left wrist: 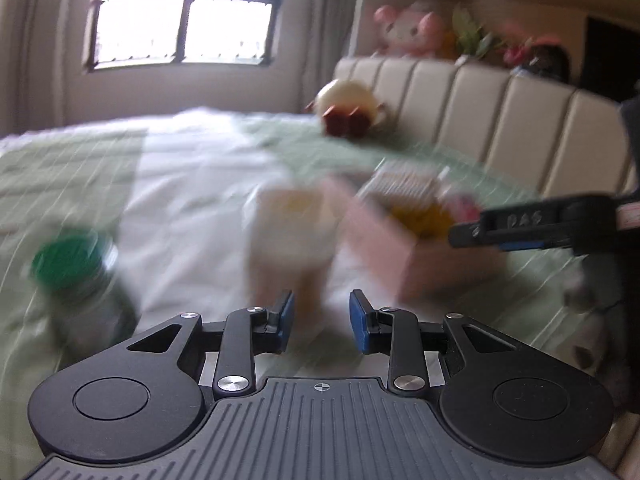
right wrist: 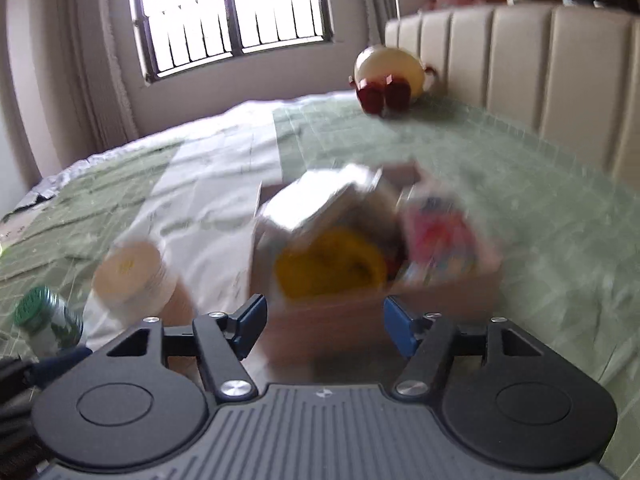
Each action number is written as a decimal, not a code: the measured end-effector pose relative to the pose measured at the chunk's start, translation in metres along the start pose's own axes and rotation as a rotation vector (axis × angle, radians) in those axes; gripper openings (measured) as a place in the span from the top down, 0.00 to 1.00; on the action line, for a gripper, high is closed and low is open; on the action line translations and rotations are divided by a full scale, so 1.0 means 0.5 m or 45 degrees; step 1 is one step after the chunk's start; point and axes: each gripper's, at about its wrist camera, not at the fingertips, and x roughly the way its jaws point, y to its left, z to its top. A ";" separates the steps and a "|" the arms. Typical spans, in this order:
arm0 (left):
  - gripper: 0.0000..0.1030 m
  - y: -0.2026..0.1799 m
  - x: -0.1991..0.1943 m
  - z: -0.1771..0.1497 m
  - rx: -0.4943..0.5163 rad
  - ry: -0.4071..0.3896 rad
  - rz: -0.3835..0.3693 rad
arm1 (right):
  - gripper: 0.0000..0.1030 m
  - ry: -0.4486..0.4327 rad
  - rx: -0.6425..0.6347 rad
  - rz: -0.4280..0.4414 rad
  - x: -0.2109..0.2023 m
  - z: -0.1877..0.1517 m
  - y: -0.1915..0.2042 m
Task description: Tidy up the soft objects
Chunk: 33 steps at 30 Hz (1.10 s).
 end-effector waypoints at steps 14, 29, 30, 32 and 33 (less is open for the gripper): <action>0.67 0.006 0.081 -0.062 -0.009 0.108 0.087 | 0.00 0.089 -0.030 -0.165 0.062 -0.103 0.041; 0.67 -0.019 0.080 -0.068 0.067 0.109 0.140 | 0.00 -0.028 -0.071 -0.118 0.031 -0.151 0.031; 0.67 -0.019 0.081 -0.068 0.070 0.109 0.142 | 0.00 -0.029 -0.072 -0.117 0.030 -0.151 0.032; 0.67 -0.018 0.080 -0.068 0.070 0.108 0.141 | 0.00 -0.029 -0.071 -0.116 0.032 -0.151 0.031; 0.67 -0.017 0.080 -0.068 0.066 0.108 0.139 | 0.00 -0.029 -0.072 -0.116 0.032 -0.151 0.031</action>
